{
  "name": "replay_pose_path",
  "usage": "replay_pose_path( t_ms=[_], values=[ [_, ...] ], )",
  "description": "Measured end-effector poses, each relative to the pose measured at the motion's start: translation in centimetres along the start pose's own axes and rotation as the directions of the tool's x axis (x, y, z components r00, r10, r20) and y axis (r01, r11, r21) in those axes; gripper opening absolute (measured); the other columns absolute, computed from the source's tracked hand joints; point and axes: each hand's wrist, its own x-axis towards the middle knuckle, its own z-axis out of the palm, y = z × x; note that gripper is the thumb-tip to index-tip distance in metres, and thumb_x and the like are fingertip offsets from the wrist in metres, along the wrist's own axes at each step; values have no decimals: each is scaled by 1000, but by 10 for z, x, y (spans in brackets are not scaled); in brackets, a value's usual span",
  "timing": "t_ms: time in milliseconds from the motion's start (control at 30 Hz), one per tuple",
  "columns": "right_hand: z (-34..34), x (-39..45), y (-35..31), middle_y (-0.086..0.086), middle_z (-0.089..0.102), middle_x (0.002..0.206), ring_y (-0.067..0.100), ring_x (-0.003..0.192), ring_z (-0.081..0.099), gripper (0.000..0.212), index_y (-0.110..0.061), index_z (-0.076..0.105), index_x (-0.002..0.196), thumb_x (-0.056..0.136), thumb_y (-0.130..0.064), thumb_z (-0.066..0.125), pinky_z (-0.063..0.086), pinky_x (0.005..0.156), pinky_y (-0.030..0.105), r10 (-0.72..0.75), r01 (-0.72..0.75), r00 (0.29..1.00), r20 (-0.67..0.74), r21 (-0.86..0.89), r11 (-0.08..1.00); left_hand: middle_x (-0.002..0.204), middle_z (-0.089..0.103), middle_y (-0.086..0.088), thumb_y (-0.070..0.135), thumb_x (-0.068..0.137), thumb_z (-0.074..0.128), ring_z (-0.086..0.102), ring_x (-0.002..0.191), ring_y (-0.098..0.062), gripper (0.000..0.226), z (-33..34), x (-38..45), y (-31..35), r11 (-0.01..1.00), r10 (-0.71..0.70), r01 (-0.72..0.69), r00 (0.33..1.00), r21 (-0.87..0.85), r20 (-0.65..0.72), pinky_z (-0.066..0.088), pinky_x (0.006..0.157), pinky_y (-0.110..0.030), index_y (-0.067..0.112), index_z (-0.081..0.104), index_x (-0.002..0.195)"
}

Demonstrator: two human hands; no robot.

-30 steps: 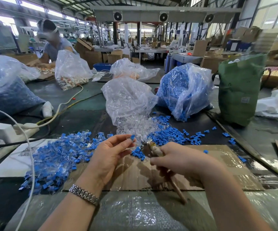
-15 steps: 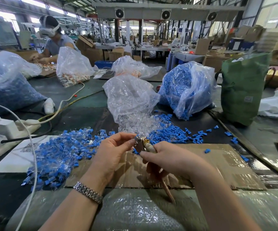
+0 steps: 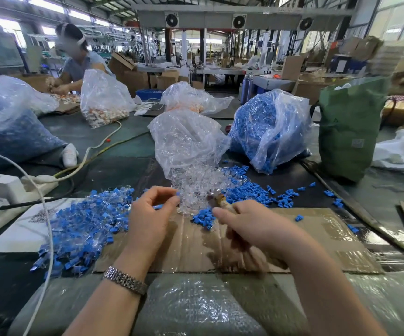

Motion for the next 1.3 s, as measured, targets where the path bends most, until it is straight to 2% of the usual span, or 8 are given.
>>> replay_pose_path(
  t_ms=[200,333,433,567,833,967,1133,1300],
  values=[
    [-13,15,36,8,58,110,25,95,54,38,-18,54,93,95,-55,57,43,75,37,55,-257,922,-383,-501,826,115,54,-11,6,86,66,48,114,-33,23,-13,9,-9,867,63,153,910,474,-409,38,97,-47,19,69,105],
    [-8,21,47,12,45,135,31,127,41,62,-15,55,126,90,-65,56,43,95,44,82,-356,893,-444,-581,732,134,50,-5,23,90,67,41,132,-28,39,-8,14,-14,724,91,29,986,690,-137,28,111,-52,22,64,129],
    [-7,25,44,11,45,136,31,129,38,65,-16,55,127,90,-70,52,42,98,49,38,-351,879,-476,-589,728,164,27,1,46,100,52,18,153,-19,60,3,26,-18,578,2,-124,989,807,151,4,124,-51,29,35,155],
    [-11,27,36,11,44,134,32,130,36,57,-17,57,121,93,-66,51,39,102,53,10,-308,873,-488,-534,787,171,5,5,42,106,34,-4,157,-15,62,7,42,-26,455,-147,-214,939,864,310,-13,123,-51,29,11,162],
    [-6,35,27,10,45,132,31,128,37,46,-19,57,123,97,-57,51,36,104,53,-55,-224,889,-455,-537,814,164,29,7,39,109,26,19,154,-12,49,-7,51,-39,381,-105,-201,960,902,258,-8,125,-50,26,32,156],
    [0,46,15,3,53,125,27,124,42,19,-23,61,119,101,-28,54,36,99,48,-181,-59,923,-339,-590,805,146,50,4,18,104,37,39,143,-16,40,-9,48,-42,304,12,-126,992,944,128,-6,123,-57,23,51,141],
    [11,60,9,0,65,116,24,116,51,25,-26,67,110,99,-10,52,33,98,45,-210,52,961,-179,-628,776,144,52,5,15,100,45,41,142,-15,38,-4,43,-38,296,98,-176,983,939,153,-10,122,-57,26,61,133],
    [17,69,8,2,64,118,26,117,54,18,-22,67,112,100,-17,55,35,99,44,-249,66,953,-171,-686,725,118,62,4,15,95,59,58,118,-18,23,6,36,-31,430,252,-306,944,849,213,12,121,-53,24,72,112]
  ],
)
